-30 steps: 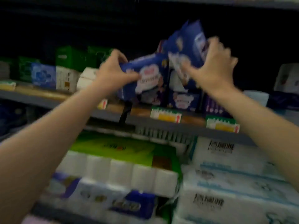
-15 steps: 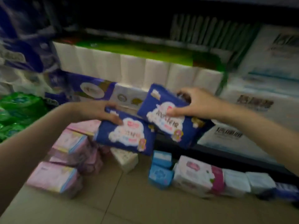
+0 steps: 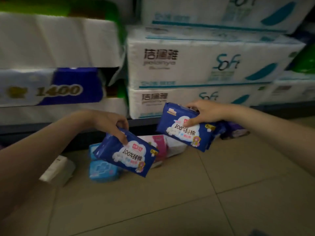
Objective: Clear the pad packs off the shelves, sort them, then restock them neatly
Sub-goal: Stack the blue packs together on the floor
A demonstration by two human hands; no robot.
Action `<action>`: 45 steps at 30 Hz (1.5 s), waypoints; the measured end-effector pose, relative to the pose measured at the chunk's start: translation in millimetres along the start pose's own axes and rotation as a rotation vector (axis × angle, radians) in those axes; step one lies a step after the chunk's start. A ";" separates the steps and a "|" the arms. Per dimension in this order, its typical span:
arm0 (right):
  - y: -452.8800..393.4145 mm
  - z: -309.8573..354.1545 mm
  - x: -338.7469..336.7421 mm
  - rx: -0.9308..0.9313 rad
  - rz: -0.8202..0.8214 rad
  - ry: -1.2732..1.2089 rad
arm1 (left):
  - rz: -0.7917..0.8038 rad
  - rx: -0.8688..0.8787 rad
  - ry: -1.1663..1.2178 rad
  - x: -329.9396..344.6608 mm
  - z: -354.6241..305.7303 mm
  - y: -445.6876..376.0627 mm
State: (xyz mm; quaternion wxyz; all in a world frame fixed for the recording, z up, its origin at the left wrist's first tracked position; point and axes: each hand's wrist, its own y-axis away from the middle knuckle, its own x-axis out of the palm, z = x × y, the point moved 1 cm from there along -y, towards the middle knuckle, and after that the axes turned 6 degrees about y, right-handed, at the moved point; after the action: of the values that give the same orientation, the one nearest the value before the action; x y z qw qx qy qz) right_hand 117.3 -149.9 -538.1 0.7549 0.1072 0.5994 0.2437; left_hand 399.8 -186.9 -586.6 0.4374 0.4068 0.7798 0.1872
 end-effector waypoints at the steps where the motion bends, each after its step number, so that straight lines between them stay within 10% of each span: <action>1: 3.6 -17.7 0.3 0.016 -0.021 -0.008 | -0.002 0.013 -0.026 5.2 -11.7 -8.8; 20: -30.5 -235.6 141.4 0.254 -0.205 0.446 | -0.051 0.170 -0.222 97.2 -151.8 -137.0; 29: -30.8 -269.5 137.1 0.204 -0.303 -0.371 | -0.134 0.278 -0.144 146.5 -163.0 -181.1; 32: -0.2 -264.8 114.6 0.042 0.029 -0.684 | -0.156 0.281 0.023 171.7 -178.7 -200.4; 37: 12.1 -273.3 134.5 -0.029 -0.093 0.100 | -0.231 0.250 0.076 202.5 -201.3 -225.6; 45: 8.1 -273.5 177.6 0.105 -0.055 0.403 | -0.319 0.250 -0.164 177.2 -198.1 -216.1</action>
State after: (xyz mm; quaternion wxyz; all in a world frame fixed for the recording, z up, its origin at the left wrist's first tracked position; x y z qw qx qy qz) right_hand -117.5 -90.5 -756.5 0.6194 0.0794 0.7529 0.2079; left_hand 81.9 -162.2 -712.1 0.4695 0.3430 0.8134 -0.0164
